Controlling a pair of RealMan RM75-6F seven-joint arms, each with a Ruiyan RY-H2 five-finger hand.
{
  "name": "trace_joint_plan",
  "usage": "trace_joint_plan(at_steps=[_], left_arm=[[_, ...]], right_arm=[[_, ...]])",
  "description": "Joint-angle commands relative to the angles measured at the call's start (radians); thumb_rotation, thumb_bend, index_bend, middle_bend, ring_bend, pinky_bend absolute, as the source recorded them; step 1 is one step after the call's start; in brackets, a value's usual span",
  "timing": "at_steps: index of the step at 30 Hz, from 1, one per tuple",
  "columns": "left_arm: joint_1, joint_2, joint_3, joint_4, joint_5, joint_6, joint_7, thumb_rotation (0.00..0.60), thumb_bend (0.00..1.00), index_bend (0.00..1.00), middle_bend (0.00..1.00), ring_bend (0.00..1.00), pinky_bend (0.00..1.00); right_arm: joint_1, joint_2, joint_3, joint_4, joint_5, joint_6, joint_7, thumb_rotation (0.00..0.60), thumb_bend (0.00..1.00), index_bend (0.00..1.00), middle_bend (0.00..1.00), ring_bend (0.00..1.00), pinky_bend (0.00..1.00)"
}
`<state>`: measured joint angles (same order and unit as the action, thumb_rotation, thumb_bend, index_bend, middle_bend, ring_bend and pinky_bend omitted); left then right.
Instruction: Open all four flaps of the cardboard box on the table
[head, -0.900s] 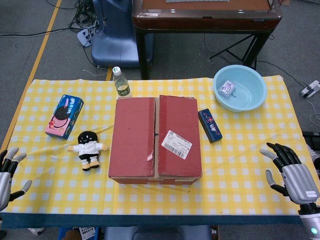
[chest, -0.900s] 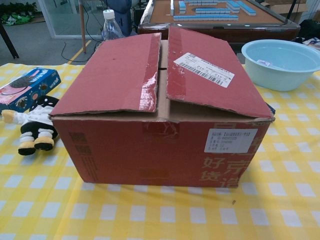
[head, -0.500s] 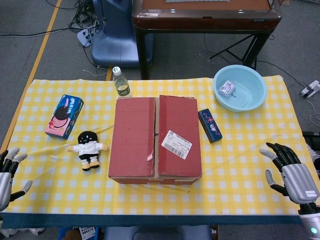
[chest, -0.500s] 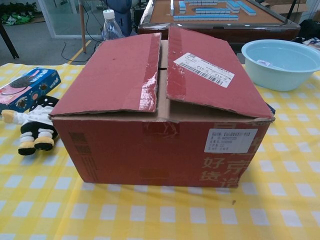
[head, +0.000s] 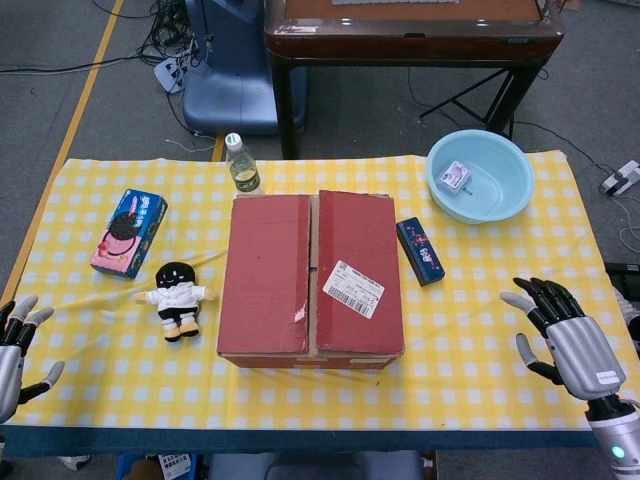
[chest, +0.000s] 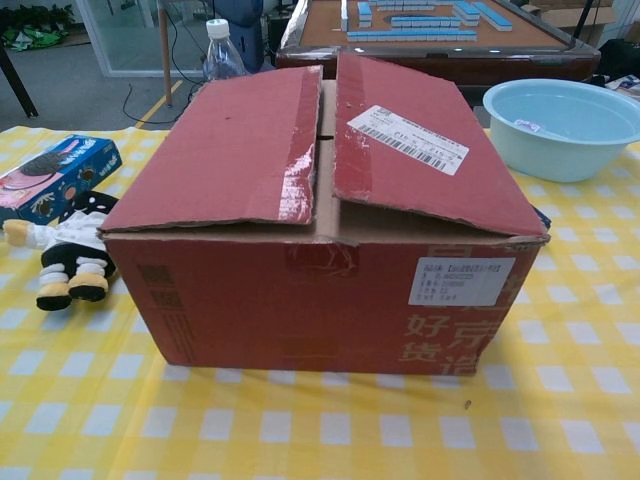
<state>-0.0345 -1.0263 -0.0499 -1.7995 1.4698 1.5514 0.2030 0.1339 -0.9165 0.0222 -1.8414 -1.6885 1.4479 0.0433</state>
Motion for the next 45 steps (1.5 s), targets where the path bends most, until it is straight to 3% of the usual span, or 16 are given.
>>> trace_joint_plan(at_steps=[1,3,8,11,20,27,45], left_arm=[[0.002,-0.001,0.001,-0.001,0.002,0.003,0.001,0.6,0.27,0.23,0.08,0.0,0.0],[0.005,-0.002,0.003,-0.002,0.008,0.009,-0.003,0.6,0.27,0.23,0.08,0.0,0.0],[0.009,0.004,0.007,-0.003,0.015,0.013,-0.006,0.6,0.27,0.23,0.08,0.0,0.0],[0.012,0.007,0.008,-0.004,0.021,0.018,-0.009,0.6,0.27,0.24,0.08,0.0,0.0],[0.02,0.012,0.009,0.002,0.019,0.026,-0.023,0.6,0.27,0.24,0.08,0.0,0.0],[0.021,0.009,0.012,0.018,0.015,0.017,-0.034,0.6,0.27,0.24,0.08,0.0,0.0],[0.019,-0.002,0.016,0.047,0.017,0.002,-0.063,0.6,0.27,0.24,0.08,0.0,0.0]], right_arm=[[0.063,0.032,0.026,-0.065,-0.042,-0.06,-0.064,0.6,0.53,0.2,0.13,0.06,0.08],[0.112,0.047,0.043,-0.111,-0.052,-0.119,-0.081,0.6,0.58,0.2,0.13,0.06,0.08],[0.248,0.078,0.096,-0.215,-0.017,-0.296,-0.093,0.6,0.89,0.2,0.14,0.06,0.08],[0.347,0.073,0.146,-0.258,0.032,-0.41,-0.117,0.6,1.0,0.2,0.14,0.06,0.08],[0.59,-0.026,0.24,-0.282,0.227,-0.673,-0.239,0.6,1.0,0.2,0.22,0.08,0.08],[0.72,-0.118,0.265,-0.236,0.376,-0.756,-0.328,0.6,1.0,0.23,0.24,0.09,0.08],[0.843,-0.215,0.184,-0.157,0.534,-0.746,-0.49,0.6,1.0,0.3,0.3,0.1,0.08]])
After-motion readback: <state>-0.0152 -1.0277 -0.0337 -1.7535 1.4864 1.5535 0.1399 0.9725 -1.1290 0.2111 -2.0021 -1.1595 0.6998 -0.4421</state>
